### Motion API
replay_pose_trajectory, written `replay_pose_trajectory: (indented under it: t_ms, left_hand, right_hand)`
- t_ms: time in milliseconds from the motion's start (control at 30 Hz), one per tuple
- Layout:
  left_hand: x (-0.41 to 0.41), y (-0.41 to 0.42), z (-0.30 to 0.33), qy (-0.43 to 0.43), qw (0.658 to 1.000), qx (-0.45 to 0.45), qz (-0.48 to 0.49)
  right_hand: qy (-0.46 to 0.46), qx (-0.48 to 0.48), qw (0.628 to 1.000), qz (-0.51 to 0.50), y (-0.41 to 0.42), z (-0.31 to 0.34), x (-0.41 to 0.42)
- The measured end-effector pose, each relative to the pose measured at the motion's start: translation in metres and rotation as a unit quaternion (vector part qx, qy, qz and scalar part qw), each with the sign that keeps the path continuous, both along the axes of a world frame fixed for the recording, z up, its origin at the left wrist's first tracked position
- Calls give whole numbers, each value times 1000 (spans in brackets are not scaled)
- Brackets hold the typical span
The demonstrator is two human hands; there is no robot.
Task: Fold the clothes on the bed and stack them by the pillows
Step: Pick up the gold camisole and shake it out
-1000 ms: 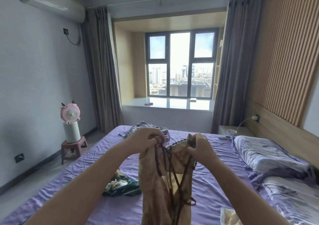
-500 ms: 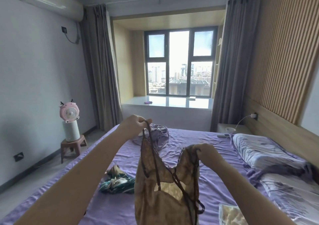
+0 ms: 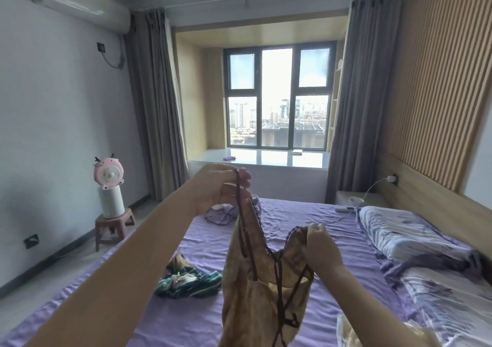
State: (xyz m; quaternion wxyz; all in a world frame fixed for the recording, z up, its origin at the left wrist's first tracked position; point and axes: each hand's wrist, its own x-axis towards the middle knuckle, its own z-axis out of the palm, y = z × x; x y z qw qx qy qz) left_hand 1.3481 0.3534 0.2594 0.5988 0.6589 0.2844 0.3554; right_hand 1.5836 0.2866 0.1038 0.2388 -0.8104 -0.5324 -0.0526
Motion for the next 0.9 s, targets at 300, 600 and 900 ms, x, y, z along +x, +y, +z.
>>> replay_pose_trajectory:
  t_ms: [300,600,900]
  left_hand:
    - [1,-7,-15,5,1000,14,15]
    - [-2,-11,-30,-6,1000,-14,24]
    - [-15,-6,-49,83,995,38,45]
  right_hand:
    - [-5,46,991,126,-7,27,-1]
    - [297,108,933,174,-10,48,-13]
    - [488,147,816,274,-18,68,-32]
